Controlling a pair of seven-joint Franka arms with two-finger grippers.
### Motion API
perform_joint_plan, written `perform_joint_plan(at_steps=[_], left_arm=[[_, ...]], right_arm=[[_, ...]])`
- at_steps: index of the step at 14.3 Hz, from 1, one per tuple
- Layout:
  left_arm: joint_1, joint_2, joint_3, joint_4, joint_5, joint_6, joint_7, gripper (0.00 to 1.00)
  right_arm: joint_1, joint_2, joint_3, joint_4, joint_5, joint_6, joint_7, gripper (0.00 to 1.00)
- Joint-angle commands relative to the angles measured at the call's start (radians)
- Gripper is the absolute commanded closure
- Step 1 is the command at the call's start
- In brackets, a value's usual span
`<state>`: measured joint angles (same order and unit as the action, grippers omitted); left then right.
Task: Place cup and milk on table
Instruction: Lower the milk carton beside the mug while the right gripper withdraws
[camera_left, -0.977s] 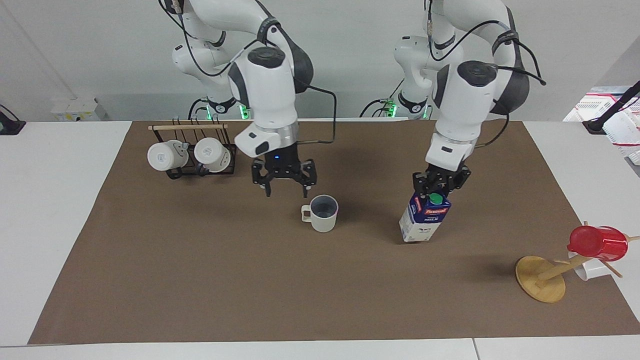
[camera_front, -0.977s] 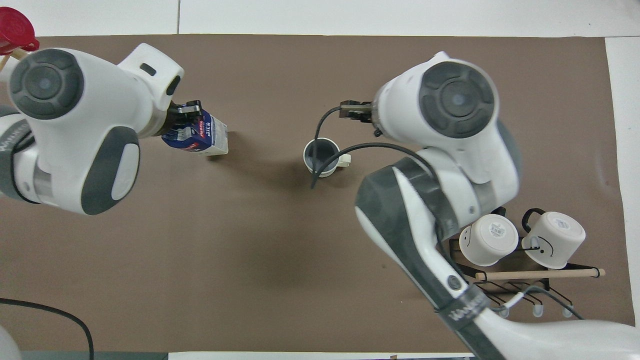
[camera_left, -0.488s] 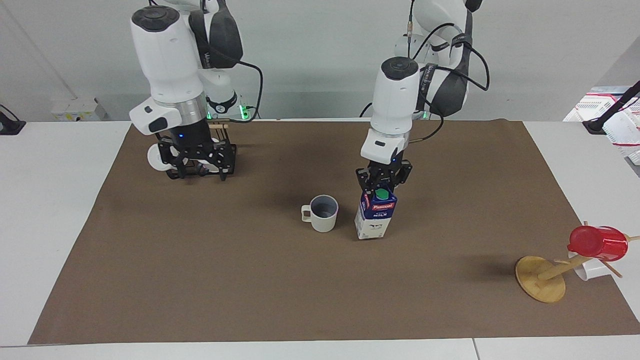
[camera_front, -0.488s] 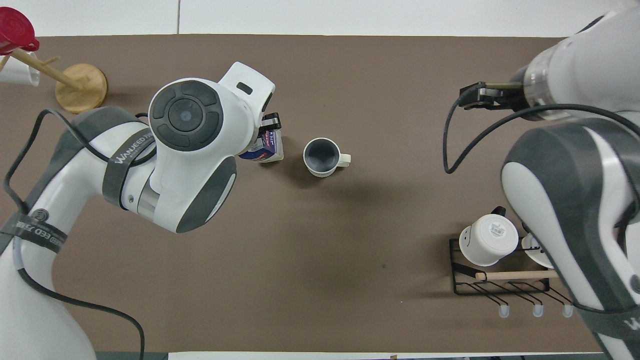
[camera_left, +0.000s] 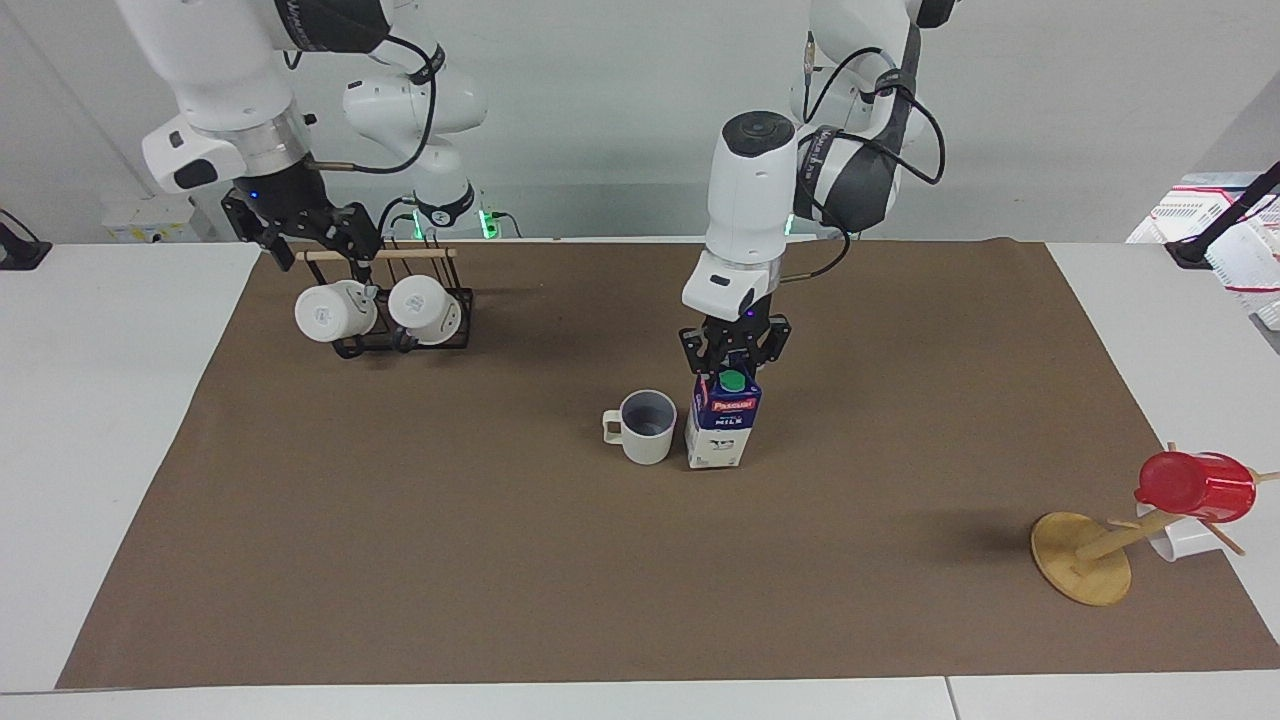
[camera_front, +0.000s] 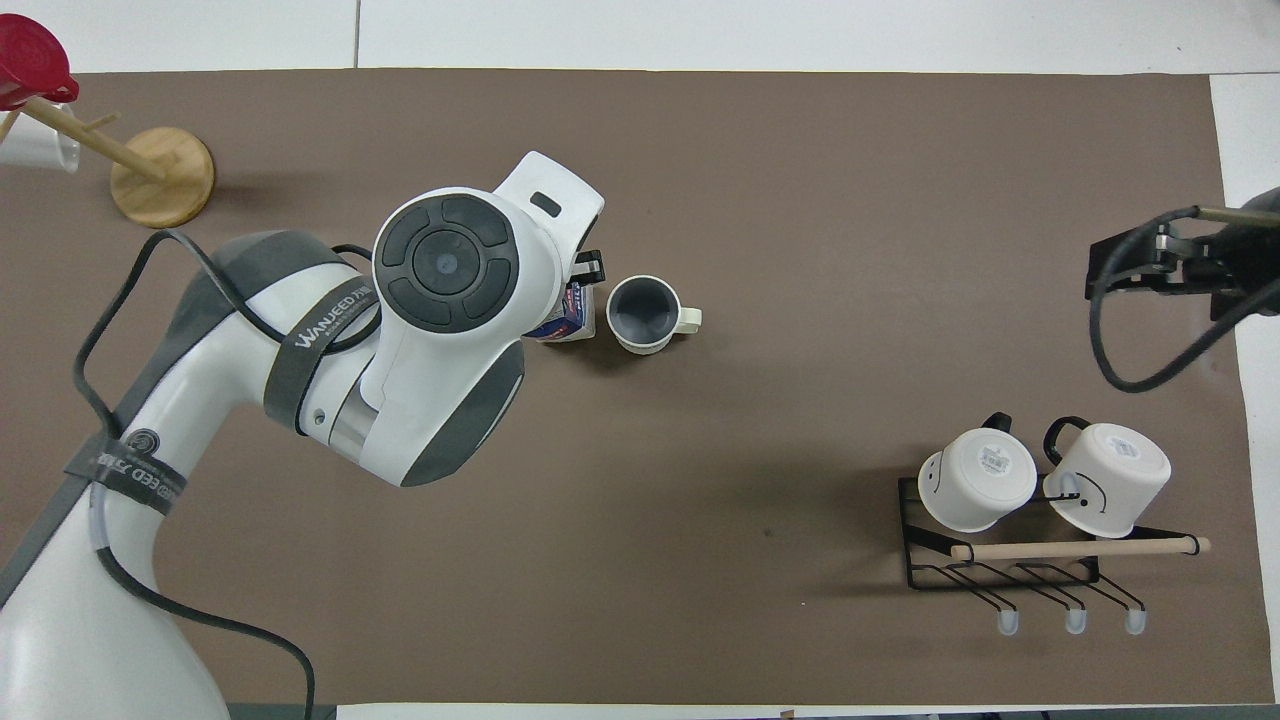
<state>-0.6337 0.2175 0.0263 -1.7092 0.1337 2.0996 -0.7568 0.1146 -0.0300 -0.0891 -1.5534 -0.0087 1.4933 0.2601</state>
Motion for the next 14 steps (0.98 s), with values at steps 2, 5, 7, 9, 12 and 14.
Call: perform_joint_plan(at_steps=[2, 5, 7, 9, 12, 14], left_arm=[[-0.024, -0.01, 0.014, -0.023, 0.015, -0.015, -0.019, 1.0], [-0.038, -0.004, 0.014, -0.029, 0.015, -0.006, -0.021, 1.0], [-0.037, -0.003, 0.014, -0.029, 0.015, -0.006, -0.021, 0.99], [-0.037, -0.003, 0.014, -0.029, 0.015, -0.004, -0.018, 0.4], [-0.035, -0.003, 0.014, -0.029, 0.017, 0.003, -0.009, 0.0], [-0.035, -0.006, 0.014, -0.027, 0.015, 0.0, -0.009, 0.0]], right_arm=[[-0.05, 0.005, 0.002, 0.001, 0.03, -0.024, -0.045, 0.0], [-0.053, -0.008, 0.002, -0.023, 0.024, -0.022, -0.058, 0.0], [-0.052, -0.016, 0.002, -0.045, 0.01, 0.001, -0.061, 0.0], [-0.05, -0.019, 0.003, -0.047, 0.003, 0.002, -0.061, 0.0], [-0.058, -0.018, 0.003, -0.04, 0.004, -0.004, -0.067, 0.0], [-0.068, -0.008, 0.012, -0.024, 0.003, -0.007, -0.075, 0.0]])
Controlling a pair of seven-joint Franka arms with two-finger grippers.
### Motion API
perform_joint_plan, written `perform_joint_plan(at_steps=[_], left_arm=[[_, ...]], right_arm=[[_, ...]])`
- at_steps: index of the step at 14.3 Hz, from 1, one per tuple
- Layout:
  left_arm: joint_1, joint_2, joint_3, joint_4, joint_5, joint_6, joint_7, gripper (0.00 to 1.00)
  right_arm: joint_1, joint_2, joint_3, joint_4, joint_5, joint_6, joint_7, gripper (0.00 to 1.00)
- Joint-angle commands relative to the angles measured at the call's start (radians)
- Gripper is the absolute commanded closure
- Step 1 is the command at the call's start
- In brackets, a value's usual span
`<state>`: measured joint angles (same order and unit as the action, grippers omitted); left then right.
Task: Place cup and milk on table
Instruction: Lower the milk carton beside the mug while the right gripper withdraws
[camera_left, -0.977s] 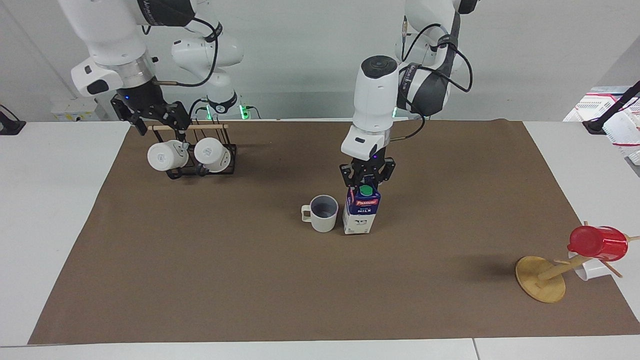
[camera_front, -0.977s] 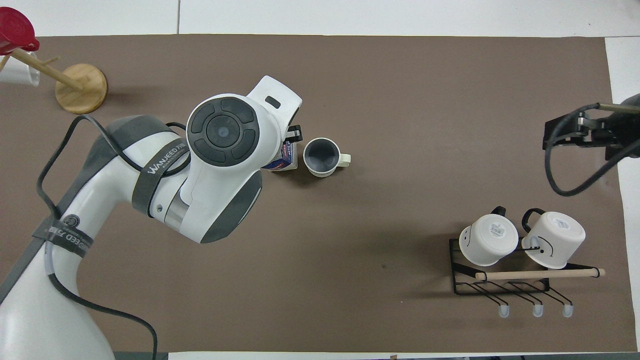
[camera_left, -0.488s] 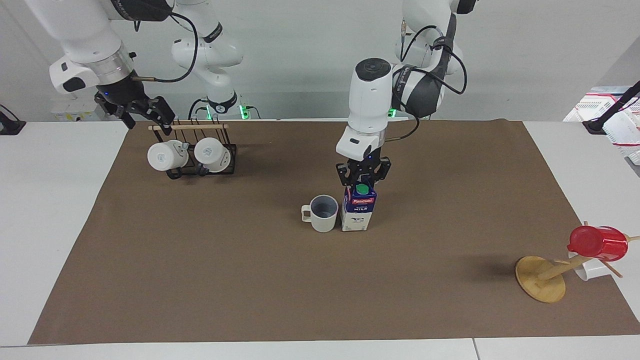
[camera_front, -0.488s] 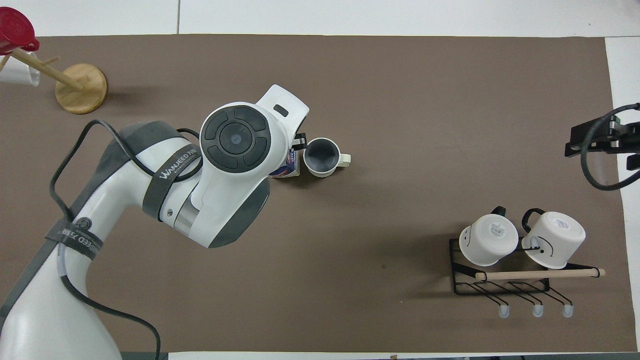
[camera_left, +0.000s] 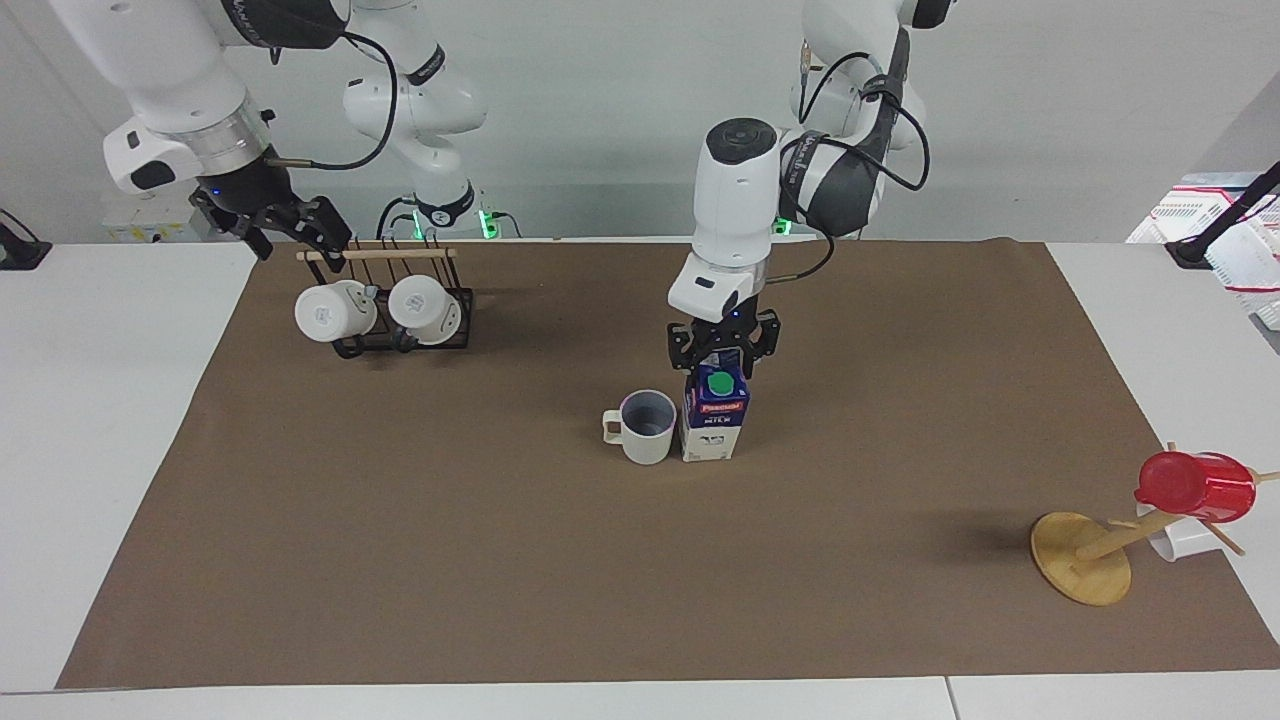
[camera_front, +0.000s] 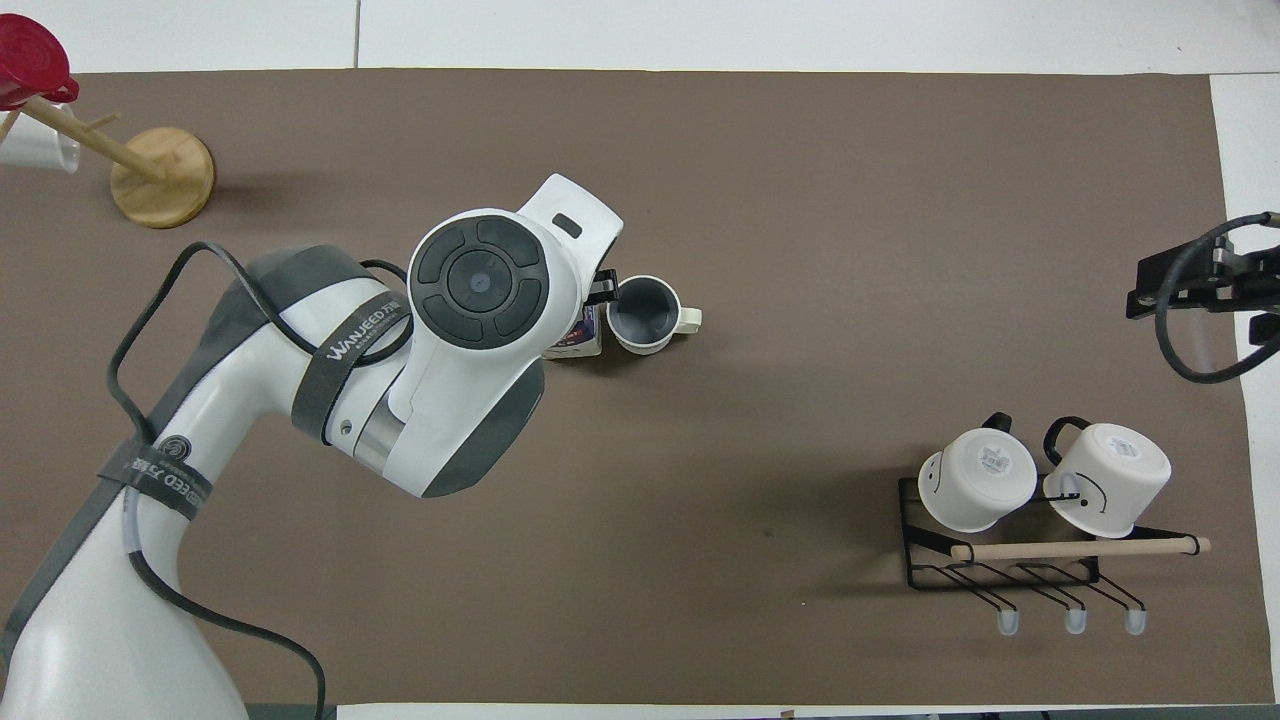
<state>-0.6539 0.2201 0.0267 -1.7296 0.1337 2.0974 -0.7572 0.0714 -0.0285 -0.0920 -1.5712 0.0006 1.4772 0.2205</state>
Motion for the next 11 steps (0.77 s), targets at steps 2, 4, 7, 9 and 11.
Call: perform_joint_plan(at_steps=[2, 4, 7, 9, 11], left_arm=[[-0.003, -0.019, 0.013, -0.007, 0.015, -0.006, -0.01, 0.0], [0.02, -0.044, 0.013, -0.007, 0.012, -0.031, -0.007, 0.0], [0.077, -0.112, 0.013, -0.013, -0.041, -0.068, 0.001, 0.0], [0.115, -0.146, 0.013, -0.015, -0.097, -0.095, 0.045, 0.0], [0.131, -0.169, 0.018, -0.015, -0.108, -0.155, 0.114, 0.0]], right_arm=[[-0.071, -0.005, 0.041, 0.011, -0.005, 0.0, -0.038, 0.0], [-0.119, -0.007, 0.09, 0.01, -0.005, 0.0, -0.036, 0.0], [-0.118, -0.008, 0.11, 0.008, -0.004, 0.003, -0.03, 0.0], [-0.116, -0.01, 0.11, 0.008, -0.004, 0.005, -0.027, 0.0], [-0.117, -0.01, 0.106, 0.007, -0.002, 0.003, -0.033, 0.0]])
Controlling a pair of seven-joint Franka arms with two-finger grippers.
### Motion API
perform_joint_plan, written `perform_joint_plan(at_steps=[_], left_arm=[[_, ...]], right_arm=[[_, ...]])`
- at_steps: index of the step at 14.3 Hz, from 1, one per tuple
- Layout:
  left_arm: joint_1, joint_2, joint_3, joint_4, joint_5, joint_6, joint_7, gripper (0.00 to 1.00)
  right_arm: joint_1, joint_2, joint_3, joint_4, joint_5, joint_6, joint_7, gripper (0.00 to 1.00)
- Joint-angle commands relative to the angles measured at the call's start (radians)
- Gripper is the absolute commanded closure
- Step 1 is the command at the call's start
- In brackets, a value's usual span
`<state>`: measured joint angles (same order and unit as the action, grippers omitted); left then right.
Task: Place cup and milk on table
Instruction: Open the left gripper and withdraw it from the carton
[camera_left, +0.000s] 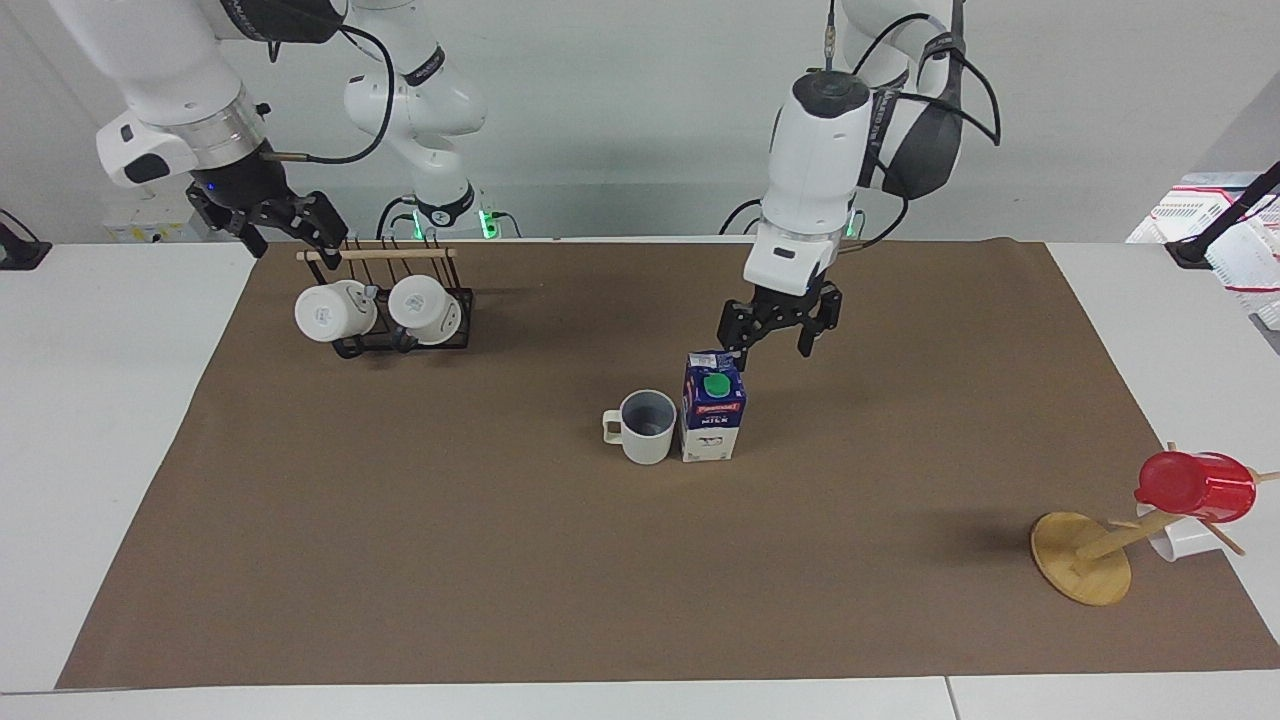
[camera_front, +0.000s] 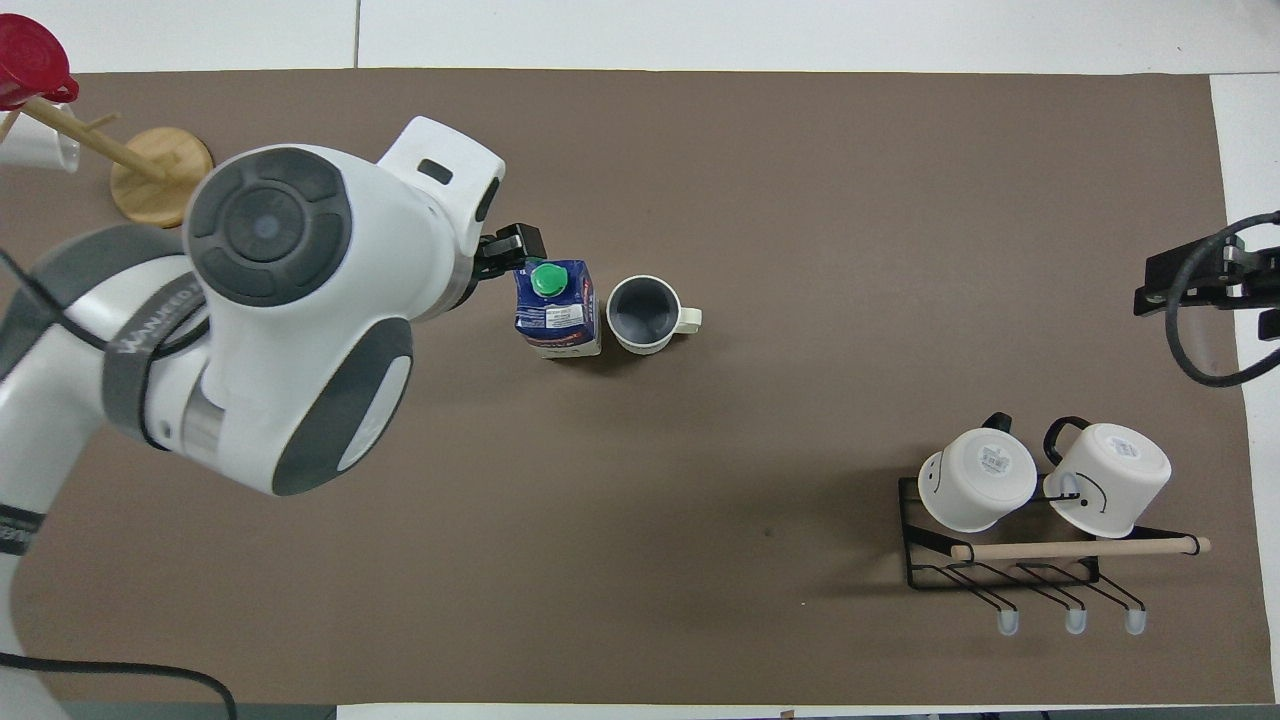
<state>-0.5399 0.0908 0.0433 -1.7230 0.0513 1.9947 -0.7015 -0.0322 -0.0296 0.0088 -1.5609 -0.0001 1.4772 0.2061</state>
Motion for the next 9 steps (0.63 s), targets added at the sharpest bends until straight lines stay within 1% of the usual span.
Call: perform_joint_plan(at_steps=[1, 5, 7, 9], left_arm=[[0.043, -0.046, 0.001, -0.021, -0.025, -0.08, 0.107, 0.0], [0.176, -0.072, 0.001, -0.021, -0.025, -0.135, 0.305, 0.0], [0.24, -0.08, 0.003, -0.018, -0.025, -0.149, 0.408, 0.0], [0.299, -0.085, 0.006, -0.012, -0.025, -0.171, 0.477, 0.0]], right_arm=[[-0.014, -0.009, 0.004, -0.005, -0.001, 0.006, -0.019, 0.0], [-0.014, -0.012, 0.004, -0.013, -0.004, 0.021, -0.034, 0.0], [-0.014, -0.007, 0.005, -0.008, -0.011, 0.043, -0.118, 0.0], [-0.014, -0.006, 0.007, -0.002, -0.014, 0.045, -0.125, 0.0]])
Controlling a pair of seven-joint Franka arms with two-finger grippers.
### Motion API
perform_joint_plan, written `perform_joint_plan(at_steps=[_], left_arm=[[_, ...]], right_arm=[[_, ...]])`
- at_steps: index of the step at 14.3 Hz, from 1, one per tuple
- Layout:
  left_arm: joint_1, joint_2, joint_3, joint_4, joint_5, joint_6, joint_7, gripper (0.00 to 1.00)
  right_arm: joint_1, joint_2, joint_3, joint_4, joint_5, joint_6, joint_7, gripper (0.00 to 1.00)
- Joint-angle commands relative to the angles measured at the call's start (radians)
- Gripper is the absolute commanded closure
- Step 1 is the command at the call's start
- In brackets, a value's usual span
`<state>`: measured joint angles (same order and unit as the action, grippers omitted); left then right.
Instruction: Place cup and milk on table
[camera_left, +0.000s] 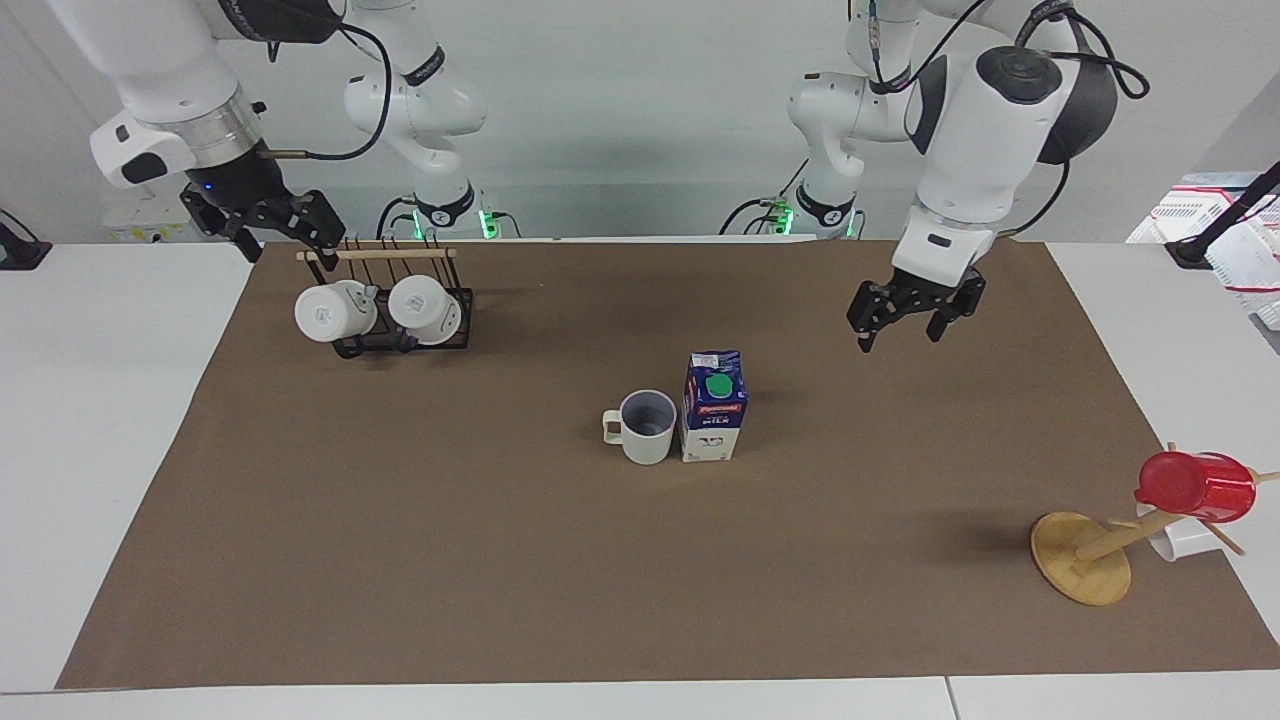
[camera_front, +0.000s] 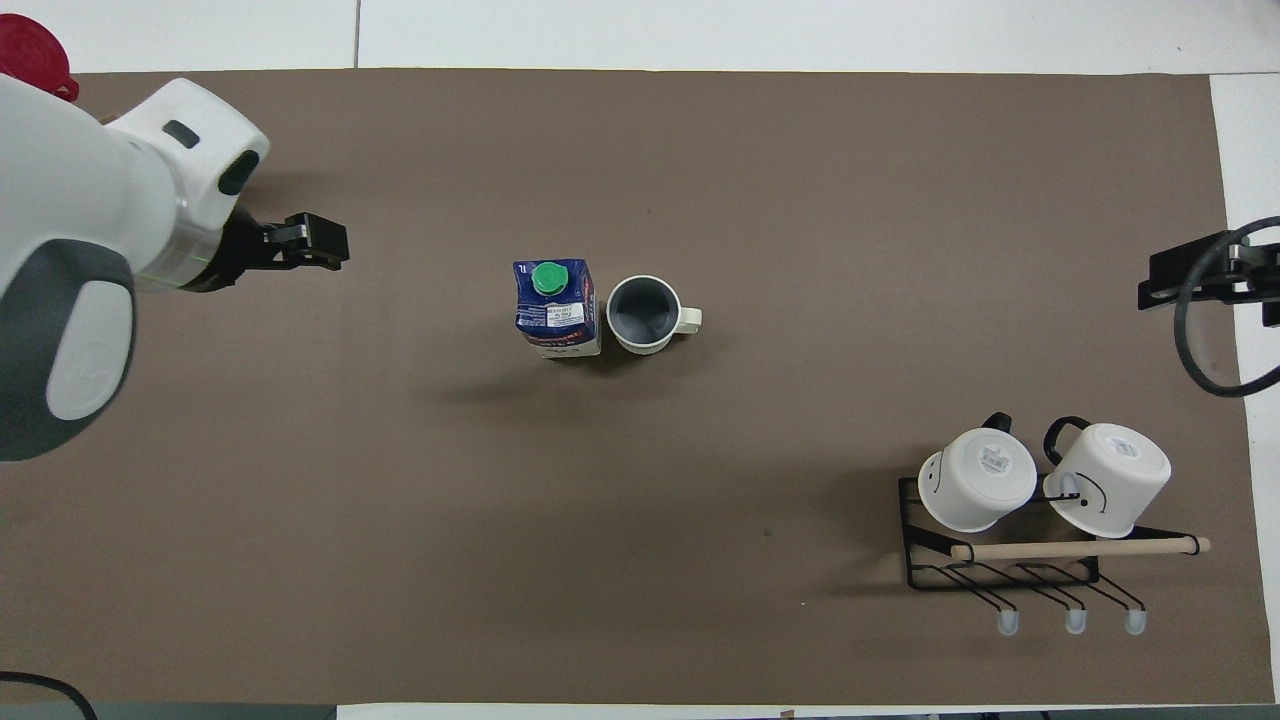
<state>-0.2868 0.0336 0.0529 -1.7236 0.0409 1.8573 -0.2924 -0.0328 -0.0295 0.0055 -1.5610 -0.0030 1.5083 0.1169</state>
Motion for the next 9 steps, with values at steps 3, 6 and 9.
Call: perform_joint_plan(at_steps=[3, 6, 9], left_arm=[[0.128, -0.043, -0.002, -0.007, -0.016, -0.067, 0.168, 0.0], [0.181, -0.043, 0.002, 0.016, -0.025, -0.095, 0.209, 0.0], [0.224, -0.055, 0.004, 0.064, -0.056, -0.145, 0.249, 0.0]], right_arm=[[-0.01, -0.006, 0.014, 0.001, -0.014, 0.015, -0.036, 0.0], [-0.01, -0.004, 0.016, 0.012, -0.026, 0.006, -0.031, 0.0], [-0.012, -0.004, 0.016, 0.01, -0.02, -0.011, -0.029, 0.0]])
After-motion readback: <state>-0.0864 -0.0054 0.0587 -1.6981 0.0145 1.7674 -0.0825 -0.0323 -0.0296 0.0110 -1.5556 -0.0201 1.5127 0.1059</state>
